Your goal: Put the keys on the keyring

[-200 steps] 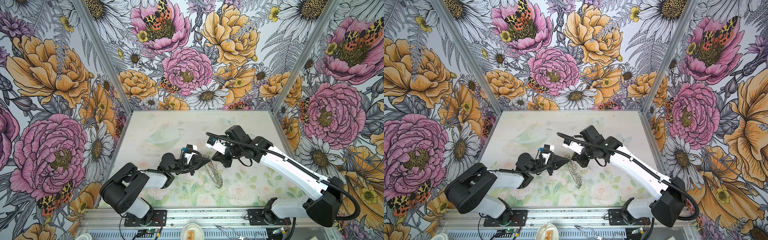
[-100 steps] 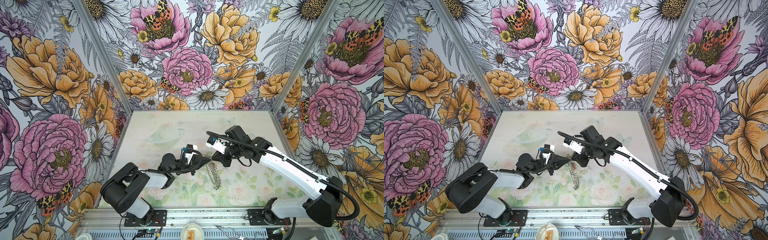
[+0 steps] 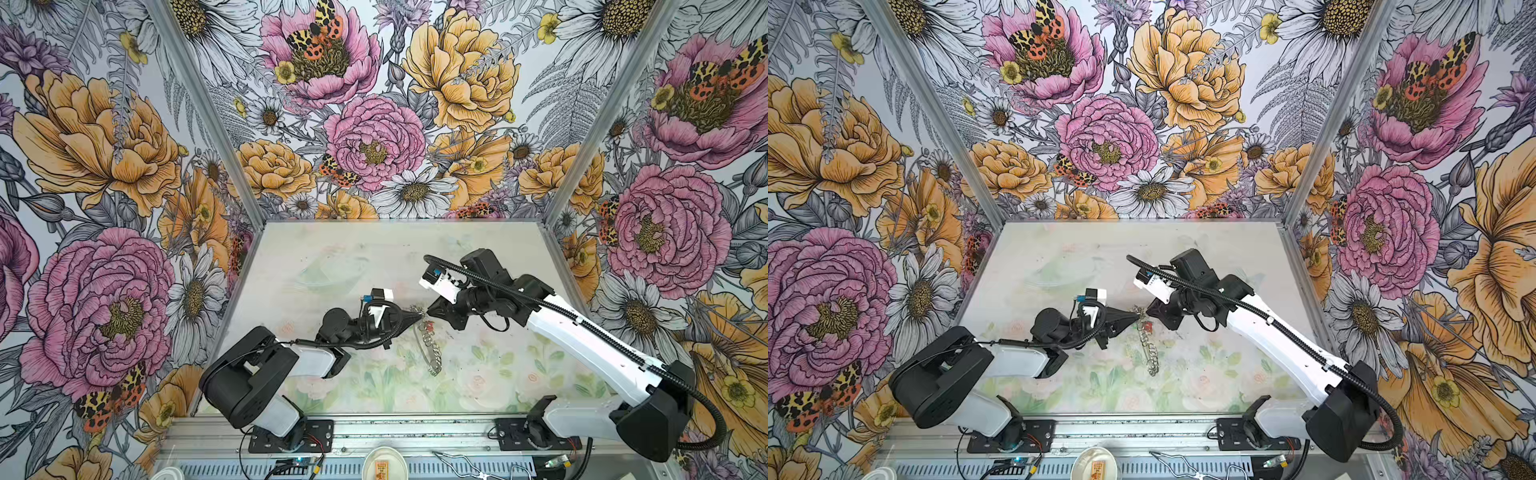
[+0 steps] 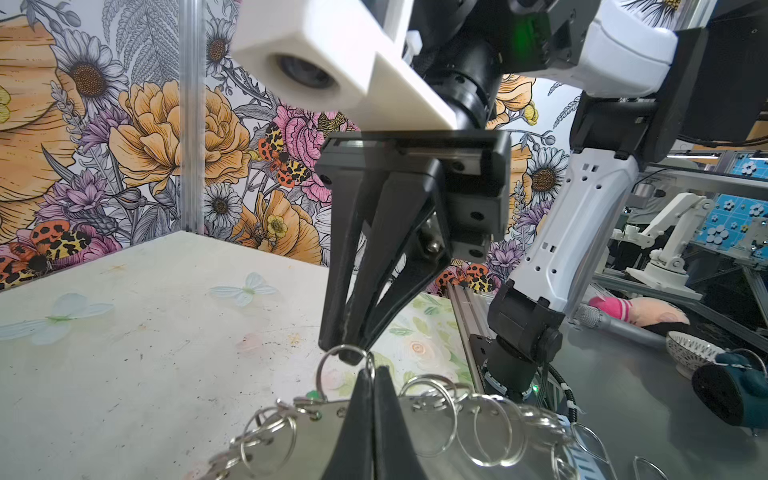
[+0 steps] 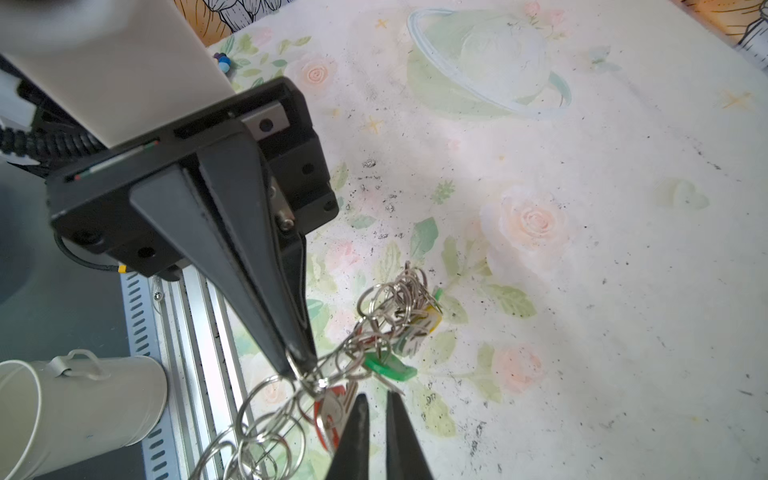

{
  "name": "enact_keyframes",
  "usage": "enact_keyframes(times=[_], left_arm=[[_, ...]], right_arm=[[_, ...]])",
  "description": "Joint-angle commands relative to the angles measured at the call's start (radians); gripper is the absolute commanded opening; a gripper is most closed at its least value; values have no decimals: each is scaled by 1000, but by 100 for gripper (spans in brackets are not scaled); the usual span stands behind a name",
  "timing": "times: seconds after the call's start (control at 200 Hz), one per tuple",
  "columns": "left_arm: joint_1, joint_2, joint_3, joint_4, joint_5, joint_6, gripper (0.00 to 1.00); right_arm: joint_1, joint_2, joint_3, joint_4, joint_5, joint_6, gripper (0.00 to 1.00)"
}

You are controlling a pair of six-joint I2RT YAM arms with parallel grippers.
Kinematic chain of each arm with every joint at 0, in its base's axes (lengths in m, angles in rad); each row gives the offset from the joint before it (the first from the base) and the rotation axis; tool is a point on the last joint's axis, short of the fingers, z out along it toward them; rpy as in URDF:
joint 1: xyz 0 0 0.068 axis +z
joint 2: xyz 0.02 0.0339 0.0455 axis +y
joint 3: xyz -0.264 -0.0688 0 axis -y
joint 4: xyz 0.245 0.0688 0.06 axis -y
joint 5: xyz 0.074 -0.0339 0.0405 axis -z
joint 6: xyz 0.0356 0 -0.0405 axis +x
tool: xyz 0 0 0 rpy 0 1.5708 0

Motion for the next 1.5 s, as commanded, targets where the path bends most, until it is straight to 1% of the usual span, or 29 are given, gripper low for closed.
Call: enact_keyframes(times=[0.0, 0.15, 0.33, 0.53, 0.721, 1.136, 1.346, 1.496], left_arm=[[9, -29, 3, 70, 54, -1, 0], [12, -29, 5, 73, 81, -6, 0], [11, -30, 11, 76, 99, -13, 0], [12, -29, 17, 81, 121, -28, 0], [9, -23, 32, 82, 165, -55, 0], [5, -25, 34, 83, 151, -48, 0], [-2, -17, 40, 83, 149, -46, 0], [-1, -18, 34, 84, 140, -42, 0]], right_arm=[[-16, -54, -19, 39, -29, 2, 11], [-14, -93, -61, 51, -154, -44, 12], [7, -123, -115, 71, -226, -85, 16], [19, -109, -127, 88, -165, -84, 17], [25, -99, -128, 119, -157, -75, 17], [41, -83, -135, 123, -170, -77, 14], [55, -69, -126, 135, -180, -71, 9], [56, -77, -126, 141, -153, -70, 0]])
